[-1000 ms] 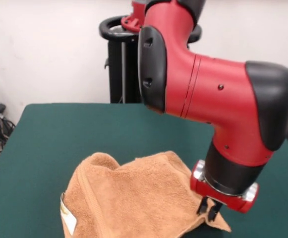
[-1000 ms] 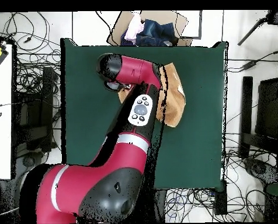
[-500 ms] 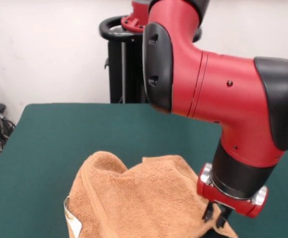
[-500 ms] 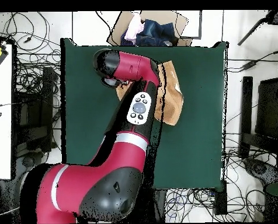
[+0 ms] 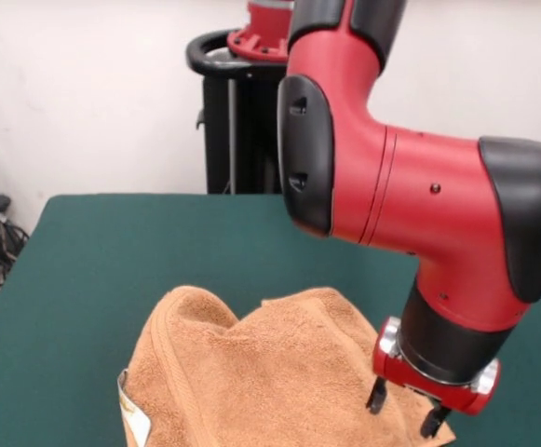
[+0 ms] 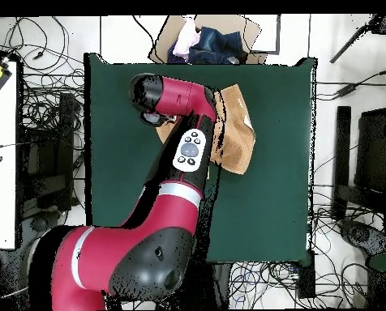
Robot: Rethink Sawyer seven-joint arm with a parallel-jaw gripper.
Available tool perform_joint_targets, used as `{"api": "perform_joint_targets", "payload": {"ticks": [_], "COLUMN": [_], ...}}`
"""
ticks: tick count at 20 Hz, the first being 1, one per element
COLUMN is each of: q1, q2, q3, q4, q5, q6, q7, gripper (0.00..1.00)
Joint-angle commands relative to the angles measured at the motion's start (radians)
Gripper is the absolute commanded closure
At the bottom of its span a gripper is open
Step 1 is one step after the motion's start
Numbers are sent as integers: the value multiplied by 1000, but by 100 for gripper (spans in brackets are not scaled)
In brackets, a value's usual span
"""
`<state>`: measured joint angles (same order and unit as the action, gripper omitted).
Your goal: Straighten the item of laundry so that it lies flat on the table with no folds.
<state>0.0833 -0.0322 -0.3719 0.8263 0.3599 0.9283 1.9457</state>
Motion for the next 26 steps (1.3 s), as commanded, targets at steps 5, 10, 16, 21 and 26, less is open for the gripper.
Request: {"api": "perform_joint_targets", "payload": {"ticks": [5, 10, 16, 21, 26], "q1": [-3, -50, -96, -127, -142], "q2": [56, -19, -102, -116, -147], "q3": [61, 110, 164, 193, 204], "q4": [62, 206, 367, 399, 426], "q5": [-28, -49, -77, -106, -128], "q6": [-71, -200, -340, -371, -348], "q7": [175, 71, -5, -23, -10], "gripper": [0, 0, 0, 0, 0]}}
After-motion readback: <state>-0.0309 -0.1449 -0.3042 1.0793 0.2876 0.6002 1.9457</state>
